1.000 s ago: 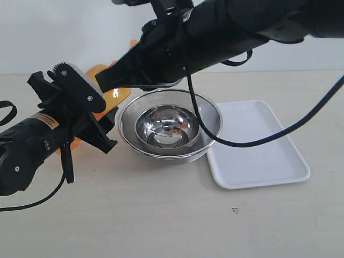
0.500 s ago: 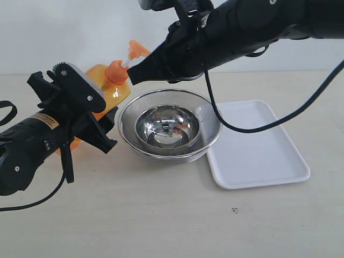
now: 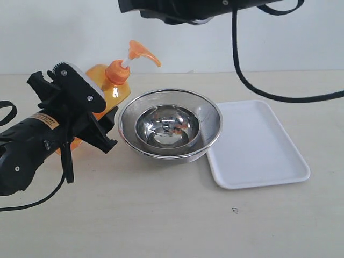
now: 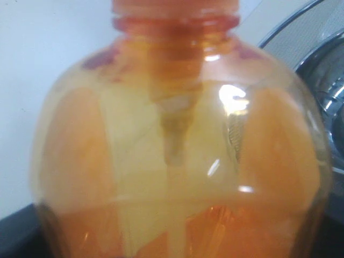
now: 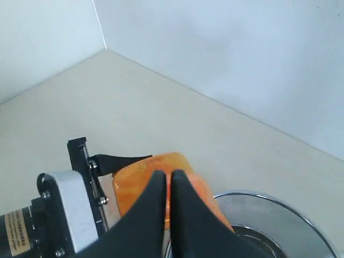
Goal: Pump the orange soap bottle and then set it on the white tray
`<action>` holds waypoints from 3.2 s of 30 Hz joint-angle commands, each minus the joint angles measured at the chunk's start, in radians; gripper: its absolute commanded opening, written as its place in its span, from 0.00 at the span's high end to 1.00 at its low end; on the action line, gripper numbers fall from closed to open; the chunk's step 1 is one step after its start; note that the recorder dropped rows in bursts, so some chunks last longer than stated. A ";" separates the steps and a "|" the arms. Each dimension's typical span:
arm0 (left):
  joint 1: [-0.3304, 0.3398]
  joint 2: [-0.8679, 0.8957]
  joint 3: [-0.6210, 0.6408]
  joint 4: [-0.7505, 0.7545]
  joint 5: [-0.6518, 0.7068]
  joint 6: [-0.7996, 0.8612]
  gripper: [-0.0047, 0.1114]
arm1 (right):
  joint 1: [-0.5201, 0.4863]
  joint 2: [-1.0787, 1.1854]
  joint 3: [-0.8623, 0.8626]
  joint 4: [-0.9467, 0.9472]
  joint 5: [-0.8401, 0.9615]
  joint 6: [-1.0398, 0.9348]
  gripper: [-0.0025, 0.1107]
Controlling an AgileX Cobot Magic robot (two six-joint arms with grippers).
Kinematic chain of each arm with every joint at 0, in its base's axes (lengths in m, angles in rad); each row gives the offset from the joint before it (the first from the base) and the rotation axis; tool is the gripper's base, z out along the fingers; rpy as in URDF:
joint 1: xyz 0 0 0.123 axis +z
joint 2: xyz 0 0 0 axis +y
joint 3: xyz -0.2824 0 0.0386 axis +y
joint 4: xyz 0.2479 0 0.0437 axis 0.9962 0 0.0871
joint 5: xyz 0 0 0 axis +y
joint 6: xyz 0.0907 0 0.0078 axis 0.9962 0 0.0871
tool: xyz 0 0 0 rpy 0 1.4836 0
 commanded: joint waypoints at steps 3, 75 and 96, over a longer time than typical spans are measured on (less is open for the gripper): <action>-0.004 -0.010 -0.012 0.010 -0.070 0.016 0.92 | 0.001 0.055 0.003 0.020 -0.107 -0.008 0.98; -0.004 -0.010 -0.012 0.090 -0.078 -0.040 0.92 | 0.072 0.345 0.003 0.131 -0.048 0.018 0.98; -0.004 -0.010 -0.012 0.084 -0.078 -0.040 0.92 | 0.080 0.274 0.003 0.101 -0.073 -0.010 0.98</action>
